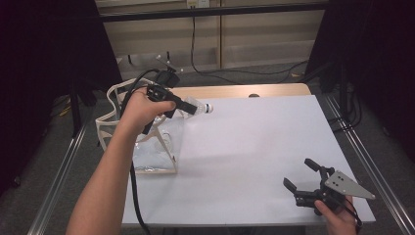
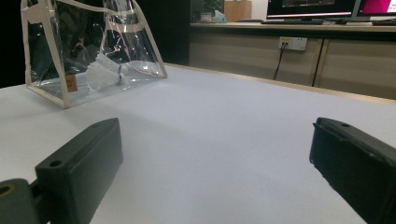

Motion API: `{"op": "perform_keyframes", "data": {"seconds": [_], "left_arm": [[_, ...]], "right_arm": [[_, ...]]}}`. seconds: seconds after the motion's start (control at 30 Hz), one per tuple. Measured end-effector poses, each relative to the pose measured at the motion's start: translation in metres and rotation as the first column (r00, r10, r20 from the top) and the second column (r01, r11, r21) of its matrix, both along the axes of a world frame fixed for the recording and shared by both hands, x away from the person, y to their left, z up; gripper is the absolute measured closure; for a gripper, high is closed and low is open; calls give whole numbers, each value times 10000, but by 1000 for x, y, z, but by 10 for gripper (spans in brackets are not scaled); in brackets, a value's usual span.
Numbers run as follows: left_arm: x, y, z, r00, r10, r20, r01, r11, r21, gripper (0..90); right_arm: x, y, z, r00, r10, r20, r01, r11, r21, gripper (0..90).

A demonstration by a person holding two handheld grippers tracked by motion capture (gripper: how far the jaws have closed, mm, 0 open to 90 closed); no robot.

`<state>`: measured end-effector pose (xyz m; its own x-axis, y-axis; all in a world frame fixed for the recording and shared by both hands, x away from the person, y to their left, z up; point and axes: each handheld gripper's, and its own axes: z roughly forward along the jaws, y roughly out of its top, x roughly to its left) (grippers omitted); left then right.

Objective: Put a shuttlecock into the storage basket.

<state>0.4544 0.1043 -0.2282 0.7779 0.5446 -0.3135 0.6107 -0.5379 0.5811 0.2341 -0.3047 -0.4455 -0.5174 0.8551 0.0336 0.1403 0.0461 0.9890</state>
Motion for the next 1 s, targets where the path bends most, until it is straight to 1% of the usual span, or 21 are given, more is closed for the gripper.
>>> {"op": "perform_keyframes", "data": {"seconds": [0.03, 0.17, 0.2, 0.3, 0.4, 0.43, 0.47, 0.5, 0.73, 0.8, 0.87, 0.9, 1.0], "left_arm": [[1, 1, 1, 10000, -72, 6, 72, 10000, 51, 900], [1, 3, 3, 9999, 141, 15, -141, 9999, 3, 900], [1, 5, 4, 10000, 35, 47, -35, 10000, 68, 900], [2, 6, 5, 9999, 123, 73, -124, 9998, 135, 900], [2, 7, 6, 9998, 178, 102, -179, 9998, 85, 900], [2, 8, 6, 9998, 167, 127, -169, 9998, 135, 900], [2, 8, 6, 9996, 263, 120, -264, 9996, 88, 900], [2, 9, 7, 9998, 179, 134, -181, 9997, 148, 900], [2, 12, 9, 9996, 236, 142, -237, 9997, 116, 900], [2, 13, 10, 9995, 287, 135, -288, 9996, 48, 900], [3, 14, 11, 9996, 217, 179, -219, 9997, 142, 900], [3, 15, 11, 9994, 307, 182, -309, 9995, 107, 900], [3, 16, 12, 9992, 352, 170, -354, 9993, 136, 900]], "right_arm": [[0, 0, 0, 10000, 1, -6, -1, 10000, 7, 23], [0, 0, 0, 10000, 5, -3, -5, 10000, 19, 23], [0, 0, 0, 10000, -2, -3, 2, 10000, 7, 24], [0, 0, 0, 10000, -2, -5, 2, 10000, 10, 23], [0, 0, 0, 10000, 6, 7, -6, 10000, 31, 23], [0, 0, 0, 10000, -2, 2, 2, 10000, 29, 24], [0, 0, 0, 10000, -3, -5, 3, 10000, 29, 24], [0, 0, 0, 10000, -7, -7, 7, 10000, 34, 23], [0, 0, 0, 10000, -8, 7, 8, 10000, 30, 24], [0, 0, 0, 10000, -8, 8, 8, 10000, 29, 23], [0, 0, 0, 10000, -9, 4, 9, 10000, 32, 24], [0, 0, 0, 10000, -8, 3, 8, 10000, 36, 23], [0, 0, 0, 10000, -14, 12, 14, 10000, 17, 24]]}}
